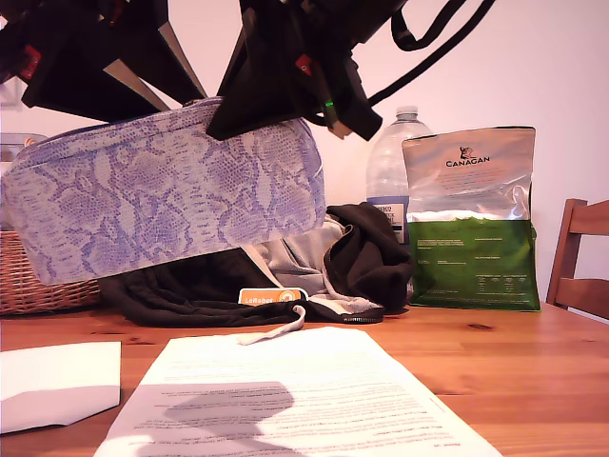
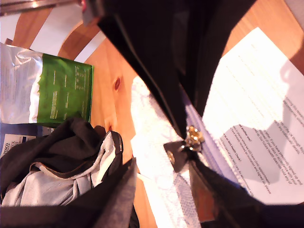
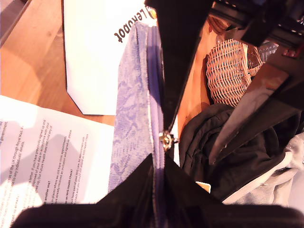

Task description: Open the zipper in the zip bag in front of you

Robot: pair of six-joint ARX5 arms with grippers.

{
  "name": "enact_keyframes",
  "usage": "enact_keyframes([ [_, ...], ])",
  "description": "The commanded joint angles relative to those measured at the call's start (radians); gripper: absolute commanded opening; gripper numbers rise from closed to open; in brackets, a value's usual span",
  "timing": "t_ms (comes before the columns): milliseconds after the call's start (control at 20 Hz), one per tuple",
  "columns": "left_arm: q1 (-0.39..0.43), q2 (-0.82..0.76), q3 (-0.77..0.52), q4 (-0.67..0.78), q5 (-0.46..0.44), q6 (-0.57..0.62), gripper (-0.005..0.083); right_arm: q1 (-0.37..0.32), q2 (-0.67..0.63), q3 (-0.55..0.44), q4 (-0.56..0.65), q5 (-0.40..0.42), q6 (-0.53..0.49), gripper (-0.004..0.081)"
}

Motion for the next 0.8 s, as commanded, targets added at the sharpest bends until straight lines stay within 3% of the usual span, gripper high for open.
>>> enact_keyframes([
  [0,-0.004,0.008,-0.007,-0.002,0.018,-0.006,0.0306,0.005,-0.014,-0.003,0.029,-0.001,0.000,-0.0014],
  [200,-0.004,0.034,-0.007,0.003,0.023,-0.008,0.0296,0.013,-0.014,-0.003,0.041,-0.001,0.000,-0.0013],
  [350,-0.004,0.052,-0.007,0.006,0.023,-0.010,0.0230,0.018,-0.014,-0.003,0.041,-0.001,0.001,-0.0014],
  [750,-0.004,0.081,-0.007,0.097,0.022,-0.089,0.0227,0.018,-0.014,-0.003,0.040,-0.002,0.004,-0.0013],
])
